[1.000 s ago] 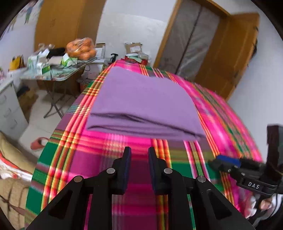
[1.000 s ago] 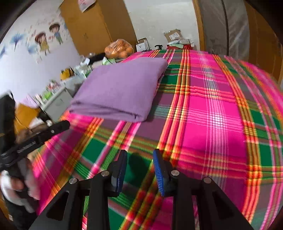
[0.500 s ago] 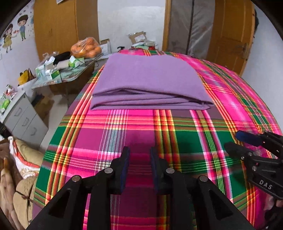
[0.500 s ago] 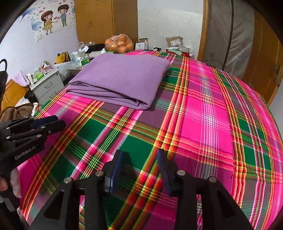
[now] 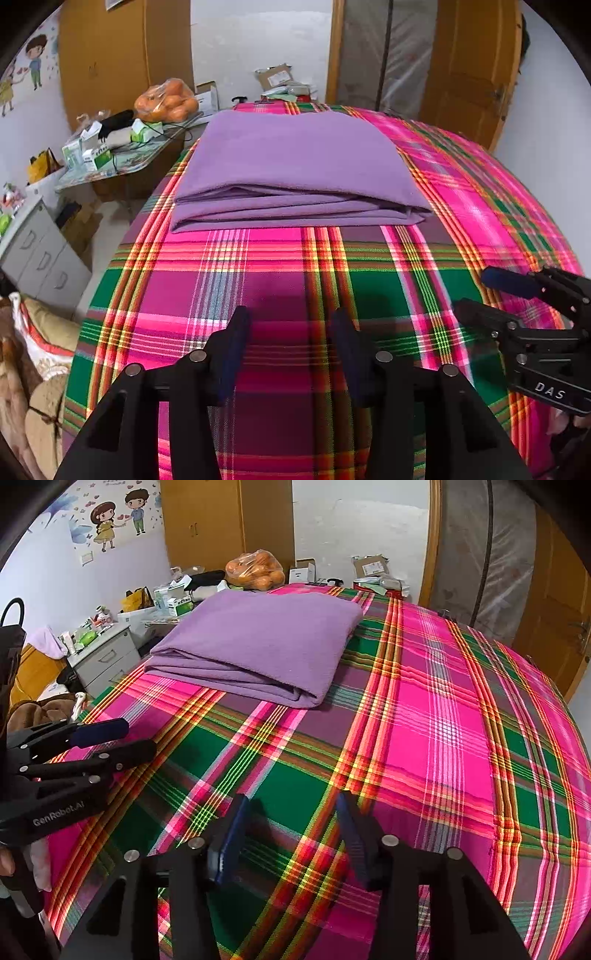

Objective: Fold clothes

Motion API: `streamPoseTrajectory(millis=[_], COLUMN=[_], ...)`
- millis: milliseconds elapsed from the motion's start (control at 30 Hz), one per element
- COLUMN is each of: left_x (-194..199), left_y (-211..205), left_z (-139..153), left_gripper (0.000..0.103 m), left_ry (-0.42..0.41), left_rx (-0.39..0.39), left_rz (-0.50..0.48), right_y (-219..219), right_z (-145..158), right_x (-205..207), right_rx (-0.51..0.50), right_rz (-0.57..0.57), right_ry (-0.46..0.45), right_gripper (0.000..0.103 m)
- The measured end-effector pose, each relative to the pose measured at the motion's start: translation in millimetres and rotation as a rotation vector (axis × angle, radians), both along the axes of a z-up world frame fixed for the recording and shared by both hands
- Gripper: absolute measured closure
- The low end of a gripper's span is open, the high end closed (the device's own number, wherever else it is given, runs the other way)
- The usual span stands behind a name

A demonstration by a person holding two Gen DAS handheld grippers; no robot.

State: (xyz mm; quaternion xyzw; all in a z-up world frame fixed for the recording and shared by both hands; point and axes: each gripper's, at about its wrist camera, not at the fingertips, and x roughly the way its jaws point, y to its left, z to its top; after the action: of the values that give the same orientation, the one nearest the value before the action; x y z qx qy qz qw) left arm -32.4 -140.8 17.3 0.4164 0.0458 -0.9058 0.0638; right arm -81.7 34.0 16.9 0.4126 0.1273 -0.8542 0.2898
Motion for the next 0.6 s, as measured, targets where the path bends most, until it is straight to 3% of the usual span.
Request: streamPoseTrajectory(millis=[333, 467, 600], left_x=[-2.3, -5.2, -4.1], left_y=[3.7, 6.3, 6.8], left_z=[0.9, 0.5, 0.9], left_gripper=[0.053, 0.040, 0.040], left_ry=[-0.006, -0.010, -0.010], left_rx=[-0.013, -0.008, -0.003], left_rz=[-0.002, -0.013, 0.039], right_y=[-0.2, -0.7, -0.8], right_z=[-0.2, 0.0, 0.1], right_x=[0.8, 1.2, 1.4], right_rx=[0.002, 0.001, -0.002], right_rz=[0.001, 0.001, 0.000], right_ry=[0.001, 0.001, -0.001], right_gripper=[0.053, 0.053, 0.053])
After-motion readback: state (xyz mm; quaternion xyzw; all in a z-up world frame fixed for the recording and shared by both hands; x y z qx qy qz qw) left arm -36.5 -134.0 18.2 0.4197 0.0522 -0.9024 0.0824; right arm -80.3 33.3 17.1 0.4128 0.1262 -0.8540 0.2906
